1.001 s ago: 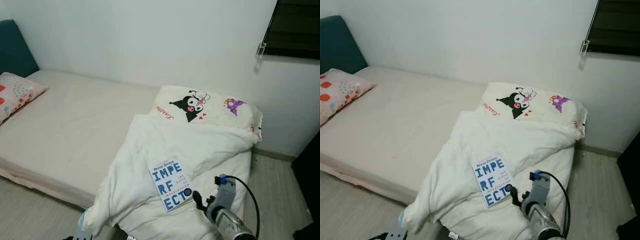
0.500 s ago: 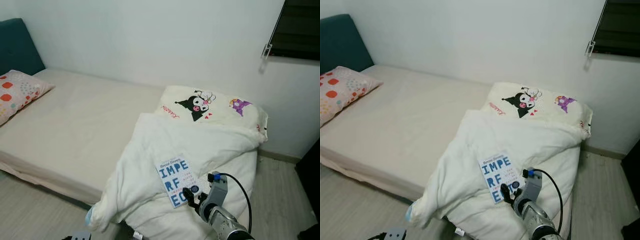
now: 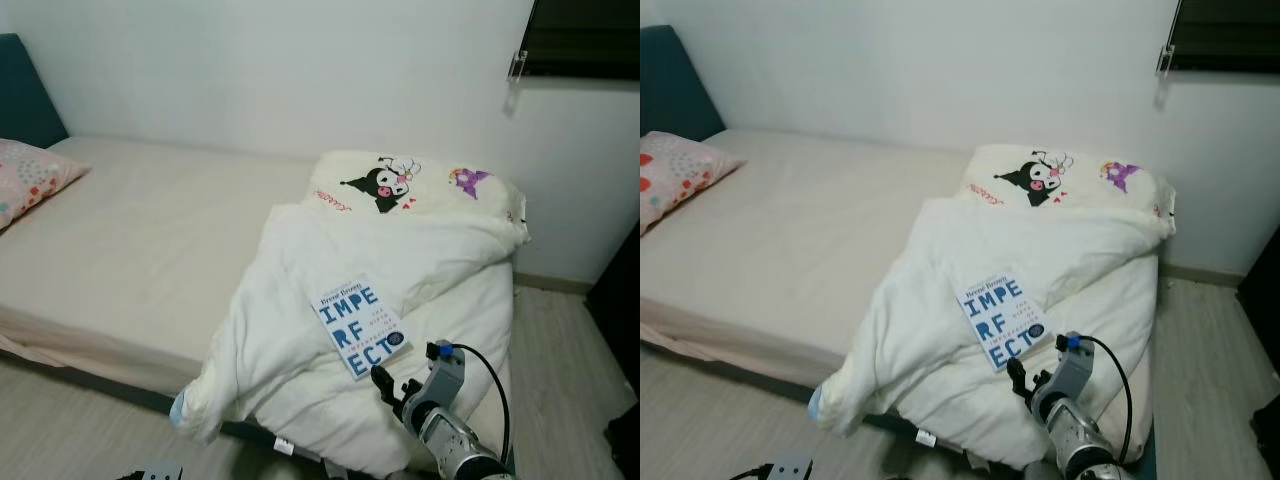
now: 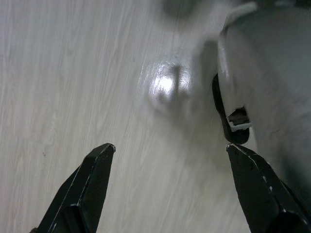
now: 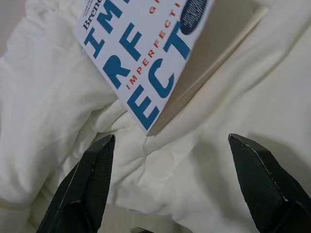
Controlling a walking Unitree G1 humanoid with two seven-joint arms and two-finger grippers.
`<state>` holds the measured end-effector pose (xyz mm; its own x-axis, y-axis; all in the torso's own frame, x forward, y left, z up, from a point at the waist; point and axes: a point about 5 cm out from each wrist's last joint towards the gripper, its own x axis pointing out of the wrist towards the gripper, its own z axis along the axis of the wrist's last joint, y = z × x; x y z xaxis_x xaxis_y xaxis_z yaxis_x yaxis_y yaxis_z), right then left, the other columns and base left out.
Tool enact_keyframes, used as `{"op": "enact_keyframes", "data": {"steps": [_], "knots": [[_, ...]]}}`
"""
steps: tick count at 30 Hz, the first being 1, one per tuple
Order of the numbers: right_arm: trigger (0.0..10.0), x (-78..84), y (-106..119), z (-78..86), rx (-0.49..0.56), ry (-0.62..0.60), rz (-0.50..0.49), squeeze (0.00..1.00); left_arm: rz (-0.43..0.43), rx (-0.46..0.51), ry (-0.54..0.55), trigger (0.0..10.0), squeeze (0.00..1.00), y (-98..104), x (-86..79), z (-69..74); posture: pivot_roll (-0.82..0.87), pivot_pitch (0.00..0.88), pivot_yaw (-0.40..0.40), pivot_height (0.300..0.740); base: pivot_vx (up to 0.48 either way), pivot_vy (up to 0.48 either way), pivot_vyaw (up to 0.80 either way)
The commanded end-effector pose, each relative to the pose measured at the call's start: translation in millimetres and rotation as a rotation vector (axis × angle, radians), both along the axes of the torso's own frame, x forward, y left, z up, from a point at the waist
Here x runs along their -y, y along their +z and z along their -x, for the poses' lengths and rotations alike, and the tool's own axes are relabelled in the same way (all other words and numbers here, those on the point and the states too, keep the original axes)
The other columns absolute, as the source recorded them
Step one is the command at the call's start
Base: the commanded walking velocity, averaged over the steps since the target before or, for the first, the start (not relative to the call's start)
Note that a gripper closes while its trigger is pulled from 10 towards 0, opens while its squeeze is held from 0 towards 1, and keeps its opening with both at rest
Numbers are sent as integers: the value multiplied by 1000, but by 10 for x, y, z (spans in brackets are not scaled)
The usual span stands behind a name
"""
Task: Clean up the room
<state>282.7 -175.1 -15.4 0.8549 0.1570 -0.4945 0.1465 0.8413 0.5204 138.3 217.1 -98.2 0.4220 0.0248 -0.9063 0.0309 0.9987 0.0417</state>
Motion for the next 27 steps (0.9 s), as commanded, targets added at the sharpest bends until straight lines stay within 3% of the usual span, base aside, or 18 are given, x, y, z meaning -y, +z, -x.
{"op": "enact_keyframes", "data": {"steps": [1, 2, 11, 27], "knots": [[10000, -2, 100, -92, 68, -15, -53, 0, -16, -4, -11, 10000, 0, 8, -51, 8, -123, 40, 51, 600, 0, 0, 0], [10000, -3, 151, -132, 106, -17, -98, 0, -20, -5, -17, 10000, 0, 8, -58, 11, -115, 45, 55, 600, 0, 0, 0], [10000, -3, 226, -213, 121, -40, -138, 0, -41, -14, -34, 10000, 0, 7, -103, 44, -73, 78, 74, 600, 0, 0, 0], [10000, -21, 315, -328, 103, -91, -133, 0, -82, -48, -35, 10000, 0, -14, -255, 236, 38, 166, 120, 600, 0, 0, 0]]}}
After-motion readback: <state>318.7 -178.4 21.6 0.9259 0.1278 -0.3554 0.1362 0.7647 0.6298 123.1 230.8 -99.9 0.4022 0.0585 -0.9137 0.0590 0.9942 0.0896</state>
